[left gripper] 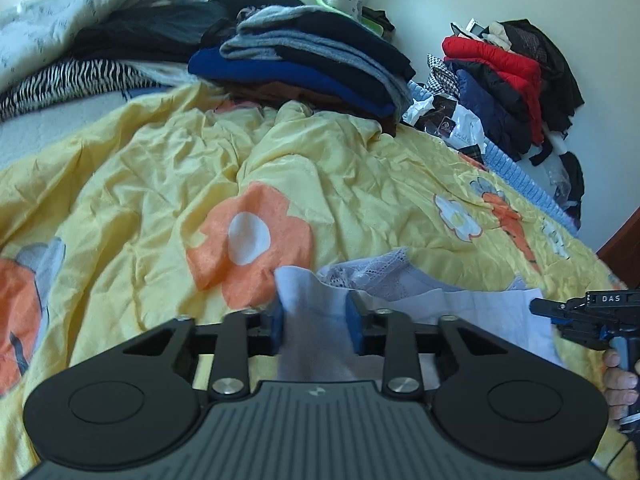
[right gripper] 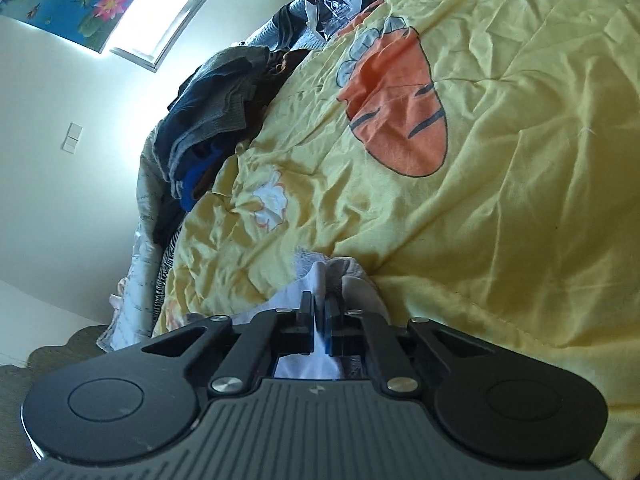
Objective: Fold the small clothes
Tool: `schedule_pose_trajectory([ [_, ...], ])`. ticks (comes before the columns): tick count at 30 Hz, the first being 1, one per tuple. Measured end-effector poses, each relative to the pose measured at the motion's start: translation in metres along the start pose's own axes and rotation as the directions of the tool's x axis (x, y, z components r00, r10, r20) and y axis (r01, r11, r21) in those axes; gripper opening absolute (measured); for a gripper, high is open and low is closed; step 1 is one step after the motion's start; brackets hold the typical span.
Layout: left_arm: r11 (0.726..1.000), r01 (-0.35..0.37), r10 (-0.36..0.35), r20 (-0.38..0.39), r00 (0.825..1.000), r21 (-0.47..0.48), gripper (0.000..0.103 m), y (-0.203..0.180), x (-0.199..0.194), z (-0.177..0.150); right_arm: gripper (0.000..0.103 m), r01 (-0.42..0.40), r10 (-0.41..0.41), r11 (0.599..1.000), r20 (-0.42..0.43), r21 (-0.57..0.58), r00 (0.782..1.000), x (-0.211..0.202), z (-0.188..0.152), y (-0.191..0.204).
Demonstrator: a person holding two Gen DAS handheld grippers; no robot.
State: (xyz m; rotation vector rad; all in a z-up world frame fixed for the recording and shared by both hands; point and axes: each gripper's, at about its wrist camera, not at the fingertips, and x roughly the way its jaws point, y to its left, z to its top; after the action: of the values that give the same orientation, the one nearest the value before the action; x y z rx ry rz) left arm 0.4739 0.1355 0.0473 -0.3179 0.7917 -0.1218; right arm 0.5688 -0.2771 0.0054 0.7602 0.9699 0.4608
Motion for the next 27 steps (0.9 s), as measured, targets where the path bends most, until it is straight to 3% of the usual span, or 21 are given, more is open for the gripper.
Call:
schedule_pose_trajectory([
  [1, 1.0, -0.012, 0.012, -0.003, 1.0, 0.014, 0.009, -0.001, 0.002, 0.0, 0.006, 0.001, -0.001, 1.0, 0.007, -0.005, 1.0, 0.0, -0.001, 0.0],
  [5, 0.997, -0.047, 0.047, 0.015, 0.999, 0.065, 0.006, -0.01, -0.002, -0.002, 0.005, -0.004, 0.005, 1.0, 0.03, -0.011, 1.0, -0.007, -0.003, 0.001],
  [7, 0.998, -0.015, 0.012, 0.046, 0.999, 0.067, 0.006, -0.014, -0.012, 0.0, 0.005, -0.033, 0.034, 0.999, 0.049, -0.012, 0.998, -0.017, -0.003, 0.003],
  [9, 0.995, 0.064, -0.068, 0.051, 0.996, 0.071, 0.006, -0.017, -0.025, 0.007, 0.005, -0.089, 0.089, 0.996, 0.071, -0.006, 0.994, -0.033, -0.003, 0.005],
  [13, 0.988, 0.088, -0.101, 0.096, 0.99, 0.129, 0.006, -0.033, -0.039, 0.017, 0.005, -0.136, 0.138, 0.99, 0.113, -0.023, 0.984, -0.058, -0.002, 0.008],
  [15, 0.988, 0.062, -0.074, 0.081, 0.994, 0.144, 0.006, -0.037, -0.027, 0.019, 0.005, -0.115, 0.116, 0.993, 0.129, -0.011, 0.985, -0.06, 0.001, 0.002],
  [19, 0.986, -0.071, 0.074, -0.019, 0.997, 0.151, 0.007, -0.033, 0.027, 0.009, 0.005, 0.042, -0.043, 0.999, 0.115, 0.007, 0.993, -0.034, -0.001, -0.019],
  [22, 0.982, -0.102, 0.1, 0.018, 0.995, 0.159, 0.007, -0.039, 0.027, 0.004, 0.006, 0.083, -0.08, 0.996, 0.124, -0.016, 0.989, -0.023, -0.014, -0.018],
  [25, 0.98, -0.088, 0.093, -0.019, 0.995, 0.178, 0.009, -0.038, 0.016, 0.005, 0.021, 0.079, -0.082, 0.996, 0.159, 0.029, 0.984, -0.036, -0.016, -0.013],
  [27, 0.977, -0.1, 0.106, -0.028, 0.994, 0.186, 0.009, -0.034, -0.002, 0.004, 0.033, 0.021, -0.028, 0.999, 0.199, 0.036, 0.98, -0.059, -0.022, -0.008],
])
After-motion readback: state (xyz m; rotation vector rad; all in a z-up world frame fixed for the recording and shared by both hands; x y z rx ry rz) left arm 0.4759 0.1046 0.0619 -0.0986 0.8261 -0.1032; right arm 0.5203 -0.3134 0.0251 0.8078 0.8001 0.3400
